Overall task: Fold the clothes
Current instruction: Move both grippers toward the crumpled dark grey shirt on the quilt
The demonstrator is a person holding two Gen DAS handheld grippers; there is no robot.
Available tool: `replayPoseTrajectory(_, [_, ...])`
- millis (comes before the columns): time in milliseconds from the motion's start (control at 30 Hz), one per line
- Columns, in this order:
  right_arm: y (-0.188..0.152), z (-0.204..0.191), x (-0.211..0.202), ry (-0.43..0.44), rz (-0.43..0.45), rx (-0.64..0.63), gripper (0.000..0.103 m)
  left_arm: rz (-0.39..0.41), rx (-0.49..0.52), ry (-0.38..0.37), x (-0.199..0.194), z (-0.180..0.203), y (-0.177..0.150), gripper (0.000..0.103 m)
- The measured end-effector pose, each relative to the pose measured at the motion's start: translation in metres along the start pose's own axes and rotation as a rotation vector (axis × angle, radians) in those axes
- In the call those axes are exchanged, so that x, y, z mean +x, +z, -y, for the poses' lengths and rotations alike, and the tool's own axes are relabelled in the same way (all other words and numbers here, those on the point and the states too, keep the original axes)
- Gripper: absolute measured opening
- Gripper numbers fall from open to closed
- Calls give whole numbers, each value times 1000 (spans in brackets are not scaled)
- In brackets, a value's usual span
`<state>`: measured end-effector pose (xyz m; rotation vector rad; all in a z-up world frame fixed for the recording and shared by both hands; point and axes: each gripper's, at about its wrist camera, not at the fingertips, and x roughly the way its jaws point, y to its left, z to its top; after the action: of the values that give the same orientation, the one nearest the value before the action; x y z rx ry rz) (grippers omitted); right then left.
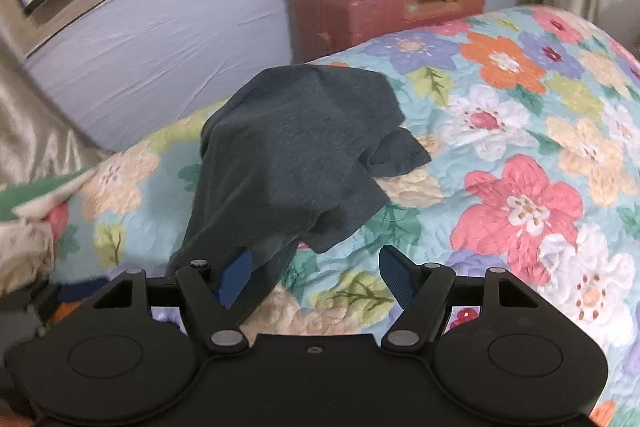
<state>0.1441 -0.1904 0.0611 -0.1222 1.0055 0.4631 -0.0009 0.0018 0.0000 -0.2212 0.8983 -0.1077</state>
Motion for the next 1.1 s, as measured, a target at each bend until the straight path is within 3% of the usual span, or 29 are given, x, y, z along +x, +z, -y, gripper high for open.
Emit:
replayPoseTrajectory(167, [-23,-9,-11,75,-34,-19,75,19,-24,-38,-7,-13,-7,103])
replayPoseTrajectory(300, [-15,1,-7,109,-103,-53,75,-33,9,26,-1,0,1,103])
replayPoseTrajectory(500, [34,-3,20,136,-65,-84,75,-56,-57,-15,5,-6,-1,103])
replayPoseTrajectory(733, [1,6,6,125,-16,17,75,-45,-18,16,6,-4,-3,103])
replayPoseTrajectory(1100, [-3,-22,-3,90,-7,-114,75,-50,-8,70,14,-5,-6,103])
